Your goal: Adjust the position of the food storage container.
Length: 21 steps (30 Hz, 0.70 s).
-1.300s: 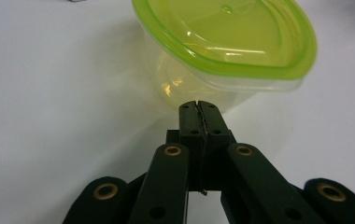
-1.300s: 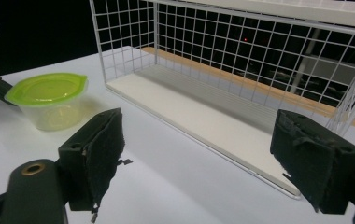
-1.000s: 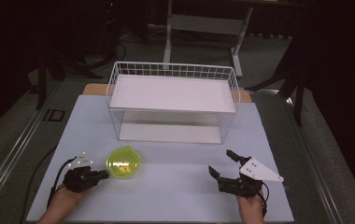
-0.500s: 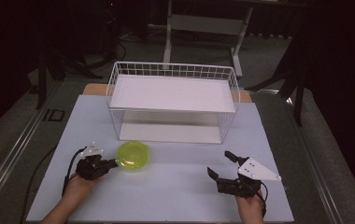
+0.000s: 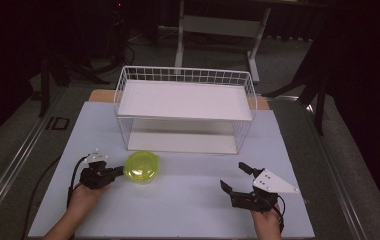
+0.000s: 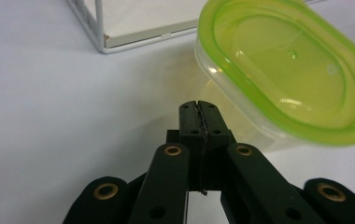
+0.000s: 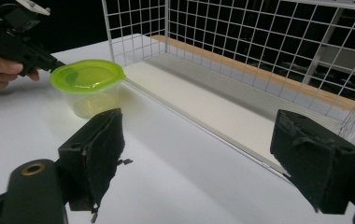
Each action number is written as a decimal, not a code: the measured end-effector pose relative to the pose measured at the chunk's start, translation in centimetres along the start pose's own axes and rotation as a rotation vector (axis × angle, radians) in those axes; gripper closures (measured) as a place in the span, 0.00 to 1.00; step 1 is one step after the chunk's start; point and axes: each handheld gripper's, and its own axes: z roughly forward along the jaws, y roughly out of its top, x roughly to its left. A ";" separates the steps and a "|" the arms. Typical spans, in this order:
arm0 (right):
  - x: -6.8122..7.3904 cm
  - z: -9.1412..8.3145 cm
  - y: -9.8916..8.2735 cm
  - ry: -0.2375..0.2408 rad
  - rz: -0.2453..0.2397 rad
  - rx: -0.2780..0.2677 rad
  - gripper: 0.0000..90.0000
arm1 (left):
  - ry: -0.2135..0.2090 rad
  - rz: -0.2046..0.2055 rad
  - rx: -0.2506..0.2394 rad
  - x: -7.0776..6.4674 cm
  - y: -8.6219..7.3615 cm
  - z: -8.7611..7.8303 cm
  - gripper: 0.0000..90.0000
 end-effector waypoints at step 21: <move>0.0 0.2 -0.2 0.022 0.003 0.016 0.19 | -0.114 0.058 0.055 -5.4 2.8 6.3 1.00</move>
